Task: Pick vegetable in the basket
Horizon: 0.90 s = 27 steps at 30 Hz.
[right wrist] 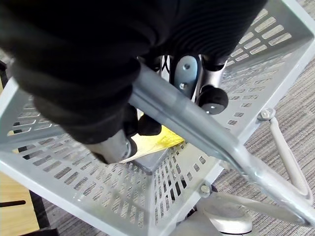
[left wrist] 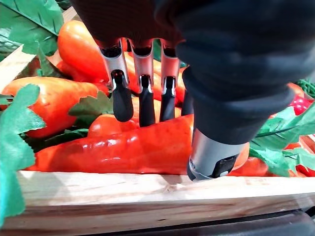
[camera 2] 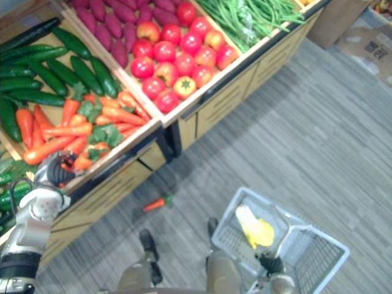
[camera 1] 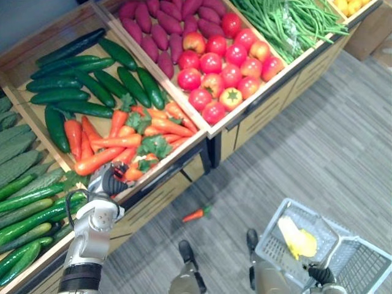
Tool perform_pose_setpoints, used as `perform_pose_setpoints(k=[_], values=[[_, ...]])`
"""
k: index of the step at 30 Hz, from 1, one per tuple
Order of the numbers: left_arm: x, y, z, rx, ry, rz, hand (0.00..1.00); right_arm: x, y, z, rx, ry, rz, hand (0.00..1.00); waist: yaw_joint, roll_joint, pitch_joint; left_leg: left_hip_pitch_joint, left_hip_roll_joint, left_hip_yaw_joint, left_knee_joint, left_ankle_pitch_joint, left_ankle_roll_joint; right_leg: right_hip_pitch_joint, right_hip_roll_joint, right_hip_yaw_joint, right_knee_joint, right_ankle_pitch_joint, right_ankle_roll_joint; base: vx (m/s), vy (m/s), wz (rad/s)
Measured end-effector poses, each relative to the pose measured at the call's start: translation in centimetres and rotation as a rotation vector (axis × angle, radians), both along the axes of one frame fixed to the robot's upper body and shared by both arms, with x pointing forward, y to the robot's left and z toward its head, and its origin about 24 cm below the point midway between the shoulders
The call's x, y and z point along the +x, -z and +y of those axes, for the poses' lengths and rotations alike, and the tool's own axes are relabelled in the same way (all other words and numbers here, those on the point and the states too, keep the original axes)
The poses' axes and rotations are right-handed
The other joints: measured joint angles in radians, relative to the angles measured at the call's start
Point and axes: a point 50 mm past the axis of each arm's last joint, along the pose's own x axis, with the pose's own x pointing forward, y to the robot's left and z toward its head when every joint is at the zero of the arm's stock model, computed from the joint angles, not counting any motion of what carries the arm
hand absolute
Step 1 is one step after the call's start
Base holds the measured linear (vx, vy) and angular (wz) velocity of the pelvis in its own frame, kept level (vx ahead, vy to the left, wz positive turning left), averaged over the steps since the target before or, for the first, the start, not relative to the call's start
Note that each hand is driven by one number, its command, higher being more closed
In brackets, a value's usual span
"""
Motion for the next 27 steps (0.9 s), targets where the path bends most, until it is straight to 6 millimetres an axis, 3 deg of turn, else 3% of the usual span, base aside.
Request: perform_pose_setpoints(k=[10, 11, 27], values=[[0.0, 0.4, 0.4, -0.006, -0.027, 0.009, 1.00, 0.2, 0.0, 0.1, -0.005, -0.021, 0.000, 1.00, 0.000, -0.001, 0.001, 0.002, 0.000, 0.005, 0.000, -0.001, 0.000, 0.001, 0.000, 0.000, 0.000, 0.000, -0.001, 0.00, 0.000, 0.00], [0.0, 0.4, 0.4, -0.006, -0.027, 0.009, 0.00, 0.2, -0.1, 0.1, -0.005, -0.022, 0.000, 1.00, 0.000, -0.001, 0.001, 0.003, 0.000, 0.005, 0.000, -0.001, 0.000, 0.002, 0.000, 0.000, 0.000, 0.000, -0.001, 0.00, 0.000, 0.00], [-1.0, 1.0, -1.6, -0.067, -0.003, -0.009, 0.00, 0.3, 0.0, 0.1, -0.002, -0.022, 0.000, 1.00, 0.002, -0.011, 0.007, 0.006, 0.002, 0.015, -0.006, -0.001, -0.001, -0.001, 0.002, 0.019, 0.004, 0.001, 0.001, 0.00, 0.000, -0.01]])
